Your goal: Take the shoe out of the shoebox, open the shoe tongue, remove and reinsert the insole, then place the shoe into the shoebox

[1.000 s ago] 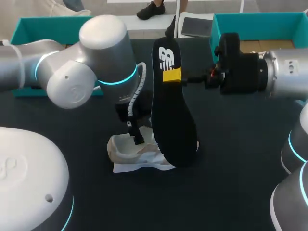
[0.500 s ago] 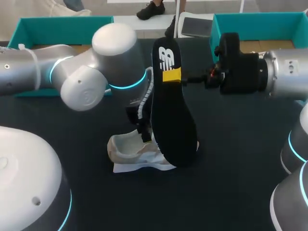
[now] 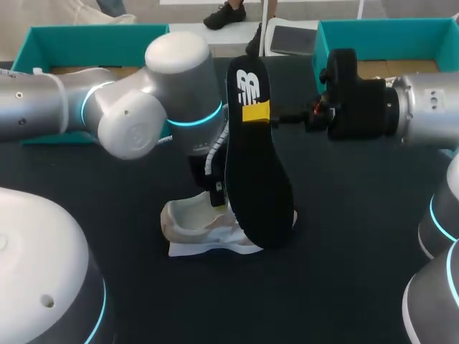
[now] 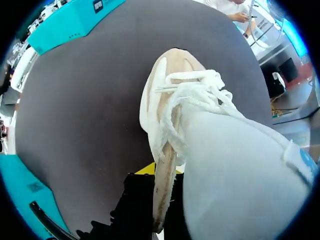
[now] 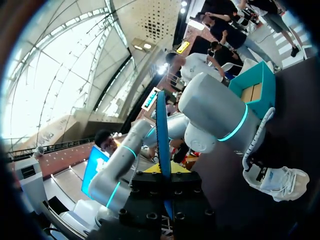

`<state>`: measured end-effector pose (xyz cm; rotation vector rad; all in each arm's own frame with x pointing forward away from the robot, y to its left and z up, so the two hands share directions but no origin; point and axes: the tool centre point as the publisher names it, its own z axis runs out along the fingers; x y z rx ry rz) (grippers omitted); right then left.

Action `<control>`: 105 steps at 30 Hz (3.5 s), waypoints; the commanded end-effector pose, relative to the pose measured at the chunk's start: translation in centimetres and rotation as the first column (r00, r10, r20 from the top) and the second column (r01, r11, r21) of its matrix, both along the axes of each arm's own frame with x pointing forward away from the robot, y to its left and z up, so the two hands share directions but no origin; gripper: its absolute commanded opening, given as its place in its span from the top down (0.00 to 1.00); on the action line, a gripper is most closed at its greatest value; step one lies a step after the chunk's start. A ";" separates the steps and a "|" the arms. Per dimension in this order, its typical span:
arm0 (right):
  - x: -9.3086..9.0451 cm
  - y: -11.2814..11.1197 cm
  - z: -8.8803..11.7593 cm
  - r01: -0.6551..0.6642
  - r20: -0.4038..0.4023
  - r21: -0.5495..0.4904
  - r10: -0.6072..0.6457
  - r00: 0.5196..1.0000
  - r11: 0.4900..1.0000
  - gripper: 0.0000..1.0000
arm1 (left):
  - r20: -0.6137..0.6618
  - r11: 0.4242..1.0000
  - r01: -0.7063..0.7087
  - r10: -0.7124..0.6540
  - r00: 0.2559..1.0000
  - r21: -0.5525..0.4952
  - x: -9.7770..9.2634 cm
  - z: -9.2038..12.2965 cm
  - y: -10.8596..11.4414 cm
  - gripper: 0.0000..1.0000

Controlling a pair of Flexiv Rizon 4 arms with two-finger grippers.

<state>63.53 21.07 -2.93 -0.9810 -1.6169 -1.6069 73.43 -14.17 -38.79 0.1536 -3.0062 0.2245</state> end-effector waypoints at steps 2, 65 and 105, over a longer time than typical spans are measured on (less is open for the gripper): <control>0.0 0.3 0.0 0.003 -0.002 -0.005 -0.003 1.000 1.000 1.00 | -0.171 0.930 0.364 -0.367 0.915 -0.050 1.7 2.2 -0.3 1.00; 0.0 0.3 0.0 0.003 -0.002 -0.005 -0.003 1.000 1.000 1.00 | -0.237 -0.042 0.997 -0.970 -0.057 -0.067 3.8 3.0 -5.3 1.00; 0.0 0.3 0.0 0.003 -0.002 -0.005 -0.003 1.000 1.000 1.00 | 0.412 0.014 1.000 -0.911 0.010 0.007 6.6 15.4 -4.5 0.00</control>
